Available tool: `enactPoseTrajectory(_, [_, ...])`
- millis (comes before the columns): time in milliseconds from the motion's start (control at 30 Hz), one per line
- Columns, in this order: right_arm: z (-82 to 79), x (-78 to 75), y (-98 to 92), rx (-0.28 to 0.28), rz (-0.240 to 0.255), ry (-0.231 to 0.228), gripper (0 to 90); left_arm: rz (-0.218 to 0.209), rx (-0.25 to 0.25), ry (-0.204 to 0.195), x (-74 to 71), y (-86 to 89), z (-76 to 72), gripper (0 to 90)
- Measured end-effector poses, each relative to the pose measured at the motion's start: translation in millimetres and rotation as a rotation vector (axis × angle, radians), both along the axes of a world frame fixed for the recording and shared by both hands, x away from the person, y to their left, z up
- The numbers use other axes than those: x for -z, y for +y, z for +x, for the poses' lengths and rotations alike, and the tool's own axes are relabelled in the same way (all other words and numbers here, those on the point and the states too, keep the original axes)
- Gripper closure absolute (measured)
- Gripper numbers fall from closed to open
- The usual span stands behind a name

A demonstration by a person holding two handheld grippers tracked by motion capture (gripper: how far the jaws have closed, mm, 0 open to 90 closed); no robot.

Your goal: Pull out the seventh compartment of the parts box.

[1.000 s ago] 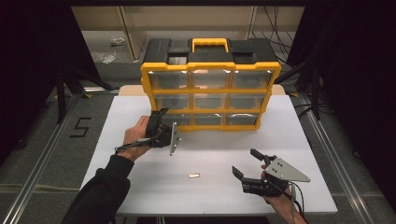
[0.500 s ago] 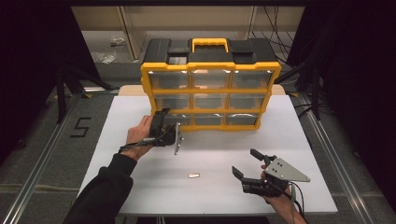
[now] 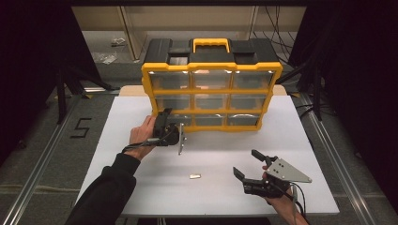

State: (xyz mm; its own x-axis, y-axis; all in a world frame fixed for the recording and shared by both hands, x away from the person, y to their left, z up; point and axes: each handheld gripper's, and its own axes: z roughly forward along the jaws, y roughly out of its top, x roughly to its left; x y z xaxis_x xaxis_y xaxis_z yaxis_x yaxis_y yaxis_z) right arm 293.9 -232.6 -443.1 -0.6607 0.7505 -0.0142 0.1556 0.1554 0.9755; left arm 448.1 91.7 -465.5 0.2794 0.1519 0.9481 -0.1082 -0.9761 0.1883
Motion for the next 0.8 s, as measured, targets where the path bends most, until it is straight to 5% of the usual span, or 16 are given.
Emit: enactPoseTrajectory(800, [0.2, -0.1, -0.2, -0.001, -0.001, -0.001, 15.7, 0.052, -0.031, -0.119, 9.8, -9.6, 0.0, 48.6])
